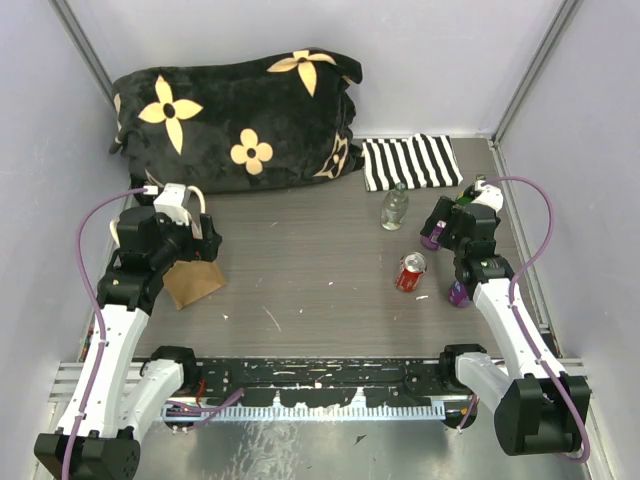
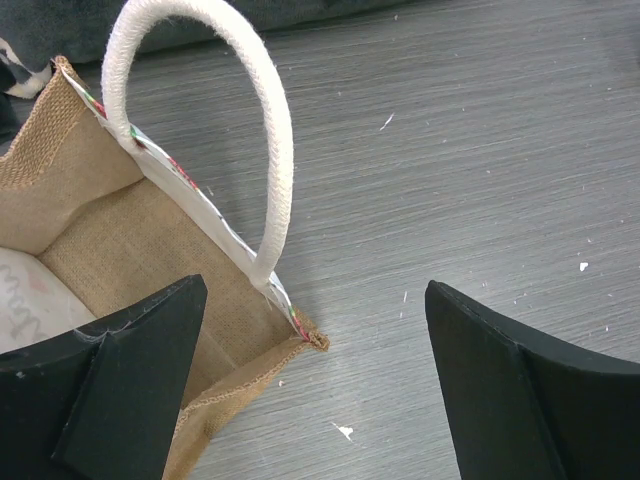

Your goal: Place the beverage into the canvas bag

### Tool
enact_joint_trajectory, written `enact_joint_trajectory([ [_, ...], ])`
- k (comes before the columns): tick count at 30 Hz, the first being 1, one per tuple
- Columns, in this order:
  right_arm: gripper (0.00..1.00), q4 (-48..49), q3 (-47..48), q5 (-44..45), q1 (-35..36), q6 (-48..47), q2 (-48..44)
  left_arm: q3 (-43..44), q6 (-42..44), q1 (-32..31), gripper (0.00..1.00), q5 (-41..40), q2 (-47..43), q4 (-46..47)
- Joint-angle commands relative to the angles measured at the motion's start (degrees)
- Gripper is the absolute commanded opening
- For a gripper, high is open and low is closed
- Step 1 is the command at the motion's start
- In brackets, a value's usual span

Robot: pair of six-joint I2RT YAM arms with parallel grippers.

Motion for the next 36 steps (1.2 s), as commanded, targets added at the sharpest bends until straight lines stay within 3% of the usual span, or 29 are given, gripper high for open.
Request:
enact_joint_trajectory([
  [1, 1.0, 2.34, 0.4, 1.1, -0.33, -0.67, -1.16, -0.33, -0.44, 0.25, 0.98, 0.89, -0.22, -0.07],
  [6, 1.0, 2.72, 1.56, -0.69, -0.33, -5.27, -0.35, 2.92, -1.37, 0.25, 0.98, -0.66, 0.57, -1.28],
  [15, 1.0, 2.73, 4.39, -5.51, -0.32, -10.99, 0.34, 20.38, -4.67, 2.09, 0.99, -12.18, 6.97, -11.21],
  [20, 1.0, 1.32, 5.35, -7.48, -0.32, -11.18, 0.83, 24.98, -8.28, 9.64, 0.98, -11.8, 12.4, -12.88],
  [28, 1.0, -3.79, 8.01, -12.5, -0.37, -9.46, 1.16, 24.66, -2.91, 10.78, 0.99, -14.21, 20.42, -9.54],
  [36, 1.0, -10.9, 11.48, -17.42, -0.33, -10.22, 2.05, 36.83, -2.75, 16.42, 0.95, -9.19, 37.95, -12.48],
])
